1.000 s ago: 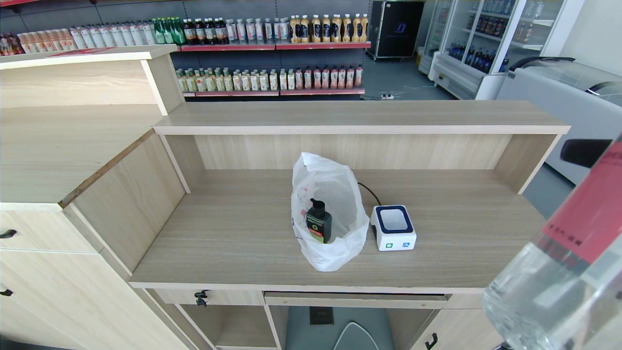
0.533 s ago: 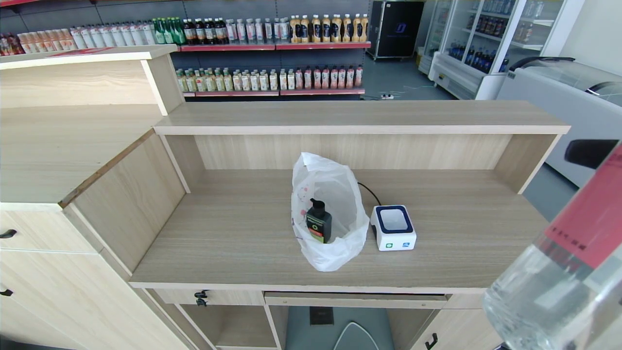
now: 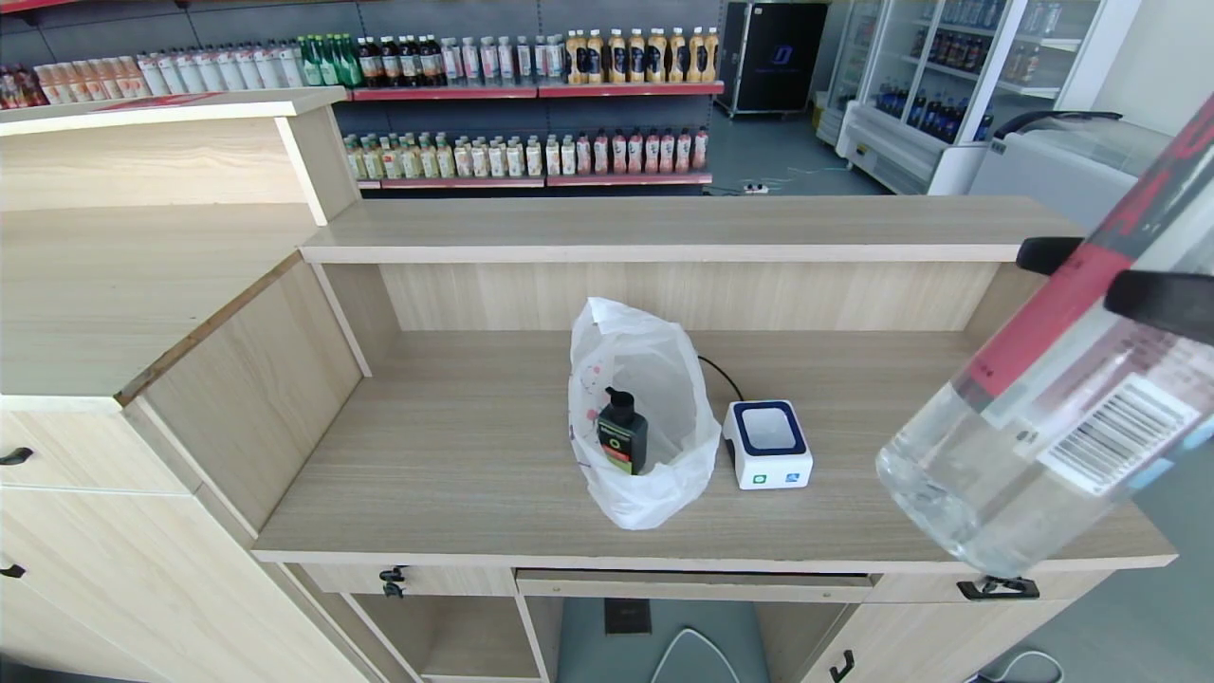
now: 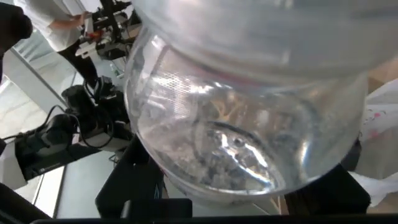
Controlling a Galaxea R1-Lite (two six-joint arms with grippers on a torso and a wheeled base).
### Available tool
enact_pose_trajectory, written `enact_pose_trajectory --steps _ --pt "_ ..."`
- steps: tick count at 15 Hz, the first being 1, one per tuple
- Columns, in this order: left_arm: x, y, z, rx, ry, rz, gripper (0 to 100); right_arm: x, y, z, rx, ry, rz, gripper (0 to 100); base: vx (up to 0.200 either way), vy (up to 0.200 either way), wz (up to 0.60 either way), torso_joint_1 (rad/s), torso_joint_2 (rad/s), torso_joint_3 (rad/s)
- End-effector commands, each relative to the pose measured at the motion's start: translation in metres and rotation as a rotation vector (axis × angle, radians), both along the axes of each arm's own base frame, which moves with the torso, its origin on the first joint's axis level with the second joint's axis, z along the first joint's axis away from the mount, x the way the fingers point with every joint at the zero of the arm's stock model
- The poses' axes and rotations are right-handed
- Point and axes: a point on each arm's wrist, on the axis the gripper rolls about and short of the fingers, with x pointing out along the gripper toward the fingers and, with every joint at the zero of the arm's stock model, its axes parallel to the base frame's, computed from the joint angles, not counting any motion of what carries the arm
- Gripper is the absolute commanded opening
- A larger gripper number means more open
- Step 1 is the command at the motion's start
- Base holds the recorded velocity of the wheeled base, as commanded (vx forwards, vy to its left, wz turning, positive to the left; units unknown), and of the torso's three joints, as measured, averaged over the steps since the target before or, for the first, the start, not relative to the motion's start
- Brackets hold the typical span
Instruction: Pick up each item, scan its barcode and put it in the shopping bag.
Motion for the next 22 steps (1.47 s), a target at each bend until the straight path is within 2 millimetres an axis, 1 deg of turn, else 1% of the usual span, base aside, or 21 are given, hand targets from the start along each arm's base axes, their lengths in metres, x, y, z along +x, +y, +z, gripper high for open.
enact_pose_trajectory --steps 1,2,3,4,7,8,10,13,15,19,21,22 --pt "0.000 0.000 0.000 0.000 -0.001 0.001 100 0.036 -0.011 -0.011 -0.040 0.001 -0.192 0 0.000 0.000 0.00 0.000 0.00 0.000" --pt "0.000 0.000 0.000 0.001 0.000 0.001 100 0.046 -0.017 -0.014 -0.042 -0.006 -0.245 0 0.000 0.000 0.00 0.000 0.00 0.000" --pt "0.000 0.000 0.000 0.001 0.000 0.001 100 0.065 -0.032 -0.028 -0.041 -0.056 -0.363 0 0.000 0.000 0.00 0.000 0.00 0.000" --pt "0.000 0.000 0.000 0.001 0.000 0.001 100 0.076 -0.042 -0.038 -0.069 -0.075 -0.452 0 0.000 0.000 0.00 0.000 0.00 0.000" --pt "0.000 0.000 0.000 0.000 -0.001 0.001 100 0.105 -0.083 -0.064 -0.261 -0.121 -0.723 0 0.000 0.000 0.00 0.000 0.00 0.000" --pt "0.000 0.000 0.000 0.001 0.000 0.001 100 0.111 -0.099 -0.070 -0.312 -0.126 -0.789 0 0.000 0.000 0.00 0.000 0.00 0.000" --pt "0.000 0.000 0.000 0.001 0.000 0.001 100 0.120 -0.124 -0.079 -0.385 -0.124 -0.874 0 0.000 0.000 0.00 0.000 0.00 0.000" --pt "0.000 0.000 0.000 0.001 0.000 0.001 100 0.122 -0.153 -0.085 -0.521 -0.180 -0.967 0 0.000 0.000 0.00 0.000 0.00 0.000" --pt "0.000 0.000 0.000 0.000 -0.001 0.001 100 0.125 -0.160 -0.086 -0.545 -0.185 -0.983 0 0.000 0.000 0.00 0.000 0.00 0.000" --pt "0.000 0.000 0.000 0.000 -0.001 0.001 100 0.131 -0.165 -0.087 -0.594 -0.175 -1.061 0 0.000 0.000 0.60 0.000 0.00 0.002" --pt "0.000 0.000 0.000 0.001 0.000 0.001 100 0.140 -0.168 -0.092 -0.624 -0.177 -1.053 0 0.000 0.000 0.60 0.007 0.00 0.002" --pt "0.000 0.000 0.000 0.001 0.000 0.001 100 0.140 -0.168 -0.092 -0.624 -0.177 -1.053 0 0.000 0.000 0.60 -0.002 -0.01 0.007"
